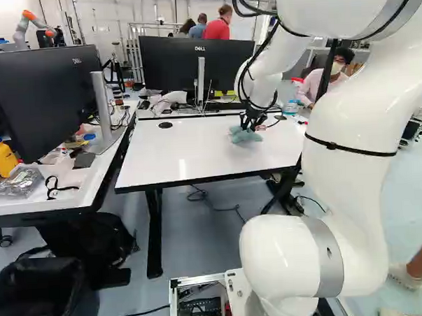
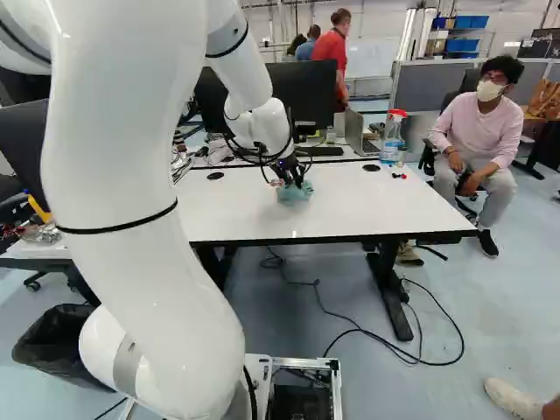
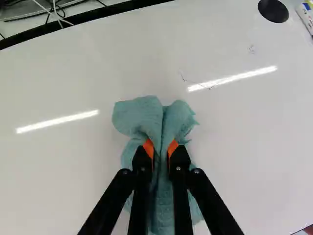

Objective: Clean the table with the green towel

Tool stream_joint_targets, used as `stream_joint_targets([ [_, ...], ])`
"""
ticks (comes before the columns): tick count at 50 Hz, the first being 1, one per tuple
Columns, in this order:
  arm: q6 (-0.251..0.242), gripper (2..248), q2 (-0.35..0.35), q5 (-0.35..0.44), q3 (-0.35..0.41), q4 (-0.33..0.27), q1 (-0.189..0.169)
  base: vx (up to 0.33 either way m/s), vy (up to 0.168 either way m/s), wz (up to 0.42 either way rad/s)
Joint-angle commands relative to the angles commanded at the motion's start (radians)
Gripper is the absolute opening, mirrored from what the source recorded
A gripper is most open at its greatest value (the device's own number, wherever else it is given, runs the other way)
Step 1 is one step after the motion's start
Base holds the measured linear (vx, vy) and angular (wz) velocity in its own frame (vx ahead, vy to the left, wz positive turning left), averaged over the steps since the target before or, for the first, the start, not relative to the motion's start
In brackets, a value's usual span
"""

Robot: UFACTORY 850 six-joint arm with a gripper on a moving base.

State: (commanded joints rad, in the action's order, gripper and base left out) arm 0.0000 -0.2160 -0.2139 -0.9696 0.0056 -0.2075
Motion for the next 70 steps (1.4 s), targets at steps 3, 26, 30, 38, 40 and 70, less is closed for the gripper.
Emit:
stream_joint_targets([
  [3, 0.0, 51, 0.0, 0.0, 0.0, 0.0, 0.0, 0.0, 0.0, 0.0],
  [26, 0.0, 51, -0.016, 0.086, -0.018, 0.0, -0.021, 0.0, 0.0, 0.0],
  [30, 0.0, 51, -0.027, 0.11, -0.031, 0.0, -0.031, 0.0, 0.0, 0.0],
  [38, 0.0, 51, -0.053, 0.158, -0.062, 0.0, -0.05, 0.0, 0.0, 0.0],
  [40, 0.0, 51, -0.061, 0.17, -0.071, 0.0, -0.053, 0.0, 0.0, 0.0],
  [70, 0.0, 51, -0.138, 0.3, -0.134, 0.0, -0.111, 0.0, 0.0, 0.0],
])
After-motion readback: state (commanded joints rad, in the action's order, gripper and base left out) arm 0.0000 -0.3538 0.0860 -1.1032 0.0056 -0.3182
